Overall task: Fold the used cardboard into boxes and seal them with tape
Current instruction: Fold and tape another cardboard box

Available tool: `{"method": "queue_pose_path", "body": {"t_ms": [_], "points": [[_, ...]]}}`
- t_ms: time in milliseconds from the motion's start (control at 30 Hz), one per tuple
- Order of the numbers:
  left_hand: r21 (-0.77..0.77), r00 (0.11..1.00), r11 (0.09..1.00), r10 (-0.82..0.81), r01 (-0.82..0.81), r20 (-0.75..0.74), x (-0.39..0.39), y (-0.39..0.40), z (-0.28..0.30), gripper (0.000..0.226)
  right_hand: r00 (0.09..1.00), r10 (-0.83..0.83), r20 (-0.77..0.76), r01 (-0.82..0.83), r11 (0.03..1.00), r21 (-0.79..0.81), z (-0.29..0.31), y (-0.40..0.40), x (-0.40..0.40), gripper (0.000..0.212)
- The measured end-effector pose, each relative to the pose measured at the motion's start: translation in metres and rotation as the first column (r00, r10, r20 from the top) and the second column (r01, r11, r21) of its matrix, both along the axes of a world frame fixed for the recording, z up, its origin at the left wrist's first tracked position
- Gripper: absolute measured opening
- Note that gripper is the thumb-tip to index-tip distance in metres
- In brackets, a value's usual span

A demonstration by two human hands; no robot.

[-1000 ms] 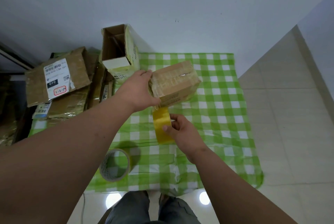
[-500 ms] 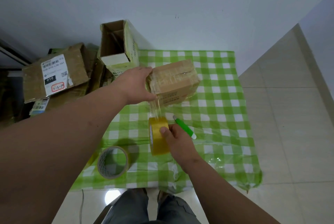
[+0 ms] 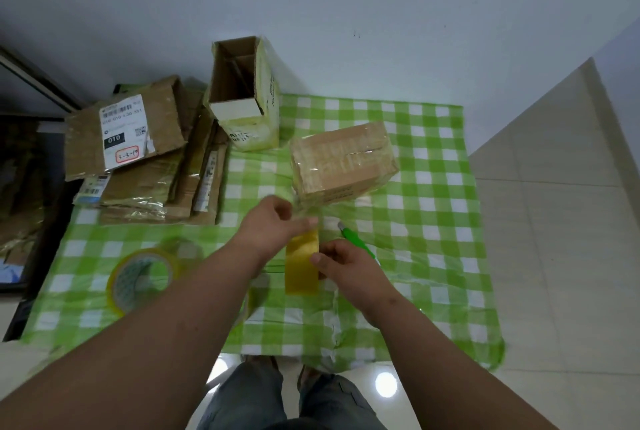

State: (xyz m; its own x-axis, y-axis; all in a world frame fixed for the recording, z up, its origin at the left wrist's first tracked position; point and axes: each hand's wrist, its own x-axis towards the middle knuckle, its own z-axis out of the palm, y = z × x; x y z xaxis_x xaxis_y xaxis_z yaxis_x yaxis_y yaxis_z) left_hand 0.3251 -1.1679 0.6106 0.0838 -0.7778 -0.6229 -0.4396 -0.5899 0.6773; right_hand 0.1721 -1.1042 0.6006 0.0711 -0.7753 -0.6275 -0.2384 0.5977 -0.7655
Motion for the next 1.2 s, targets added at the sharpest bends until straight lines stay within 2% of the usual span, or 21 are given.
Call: {"method": "queue_pose_path", "body": {"t_ms": [67,133,200,267,300,400,467,567,600,667,800,867,933,1033,1100,1200], "points": [[0.052,0.995,0.997,0.069,-0.065,-0.071,0.000,0.010,-0.010,0.039,1.000,-0.001,0.029,0.001,1.000,-0.003,0.000,-0.001,-0.001,0.018],[0.069,0.978,0.987,0.157,-0.148,-0.134,-0.002,0.013,-0.014,0.029,0.999,-0.024,0.037,0.024,1.000,-0.002,-0.003,-0.003,-0.005,0.015],[0.059,0.972,0.984,0.175,-0.167,-0.156,-0.005,0.014,-0.014,0.021,0.993,-0.111,0.026,0.111,0.994,0.003,-0.007,-0.006,-0.012,0.007],[0.053,0.971,0.984,0.177,-0.171,-0.163,-0.008,0.015,-0.011,0.016,0.972,-0.233,-0.035,0.233,0.973,-0.009,-0.013,-0.012,-0.021,0.009],[0.056,0.967,0.982,0.188,-0.181,-0.174,-0.008,0.016,-0.010,0.014,0.960,-0.258,-0.111,0.255,0.966,-0.039,-0.017,-0.014,-0.026,0.011],[0.086,0.944,0.969,0.246,-0.233,-0.218,-0.010,0.019,-0.011,0.010,0.884,-0.105,-0.455,0.069,0.993,-0.095,-0.033,-0.023,-0.042,0.025],[0.111,0.922,0.953,0.300,-0.280,-0.244,-0.010,0.020,-0.014,0.009,0.786,0.064,-0.614,-0.105,0.994,-0.031,-0.043,-0.025,-0.047,0.037],[0.180,0.874,0.919,0.390,-0.351,-0.290,-0.011,0.021,-0.016,0.009,0.613,0.280,-0.739,-0.312,0.945,0.100,-0.051,-0.024,-0.045,0.037],[0.193,0.865,0.912,0.406,-0.362,-0.295,-0.012,0.022,-0.016,0.009,0.568,0.309,-0.763,-0.350,0.930,0.115,-0.053,-0.024,-0.045,0.034],[0.200,0.860,0.907,0.415,-0.370,-0.297,-0.012,0.022,-0.016,0.007,0.538,0.305,-0.786,-0.377,0.921,0.100,-0.057,-0.025,-0.045,0.027],[0.194,0.859,0.904,0.423,-0.380,-0.287,-0.013,0.020,-0.018,0.003,0.590,0.256,-0.765,-0.354,0.934,0.039,-0.059,-0.029,-0.047,0.023],[0.181,0.865,0.904,0.424,-0.387,-0.267,-0.014,0.020,-0.019,0.003,0.672,0.164,-0.722,-0.279,0.959,-0.042,-0.055,-0.029,-0.047,0.020],[0.167,0.870,0.904,0.425,-0.394,-0.251,-0.016,0.019,-0.020,0.004,0.792,0.029,-0.610,-0.147,0.978,-0.145,-0.046,-0.027,-0.047,0.012],[0.141,0.876,0.907,0.420,-0.397,-0.238,-0.018,0.018,-0.019,0.008,0.882,-0.136,-0.451,-0.038,0.934,-0.356,-0.026,-0.015,-0.043,0.009],[0.125,0.878,0.908,0.419,-0.400,-0.232,-0.020,0.019,-0.019,0.007,0.897,-0.150,-0.416,-0.077,0.874,-0.480,-0.013,-0.008,-0.037,0.012],[0.090,0.881,0.911,0.412,-0.402,-0.231,-0.022,0.022,-0.017,0.004,0.893,-0.056,-0.446,-0.221,0.810,-0.544,0.003,-0.005,-0.030,0.009]]}}
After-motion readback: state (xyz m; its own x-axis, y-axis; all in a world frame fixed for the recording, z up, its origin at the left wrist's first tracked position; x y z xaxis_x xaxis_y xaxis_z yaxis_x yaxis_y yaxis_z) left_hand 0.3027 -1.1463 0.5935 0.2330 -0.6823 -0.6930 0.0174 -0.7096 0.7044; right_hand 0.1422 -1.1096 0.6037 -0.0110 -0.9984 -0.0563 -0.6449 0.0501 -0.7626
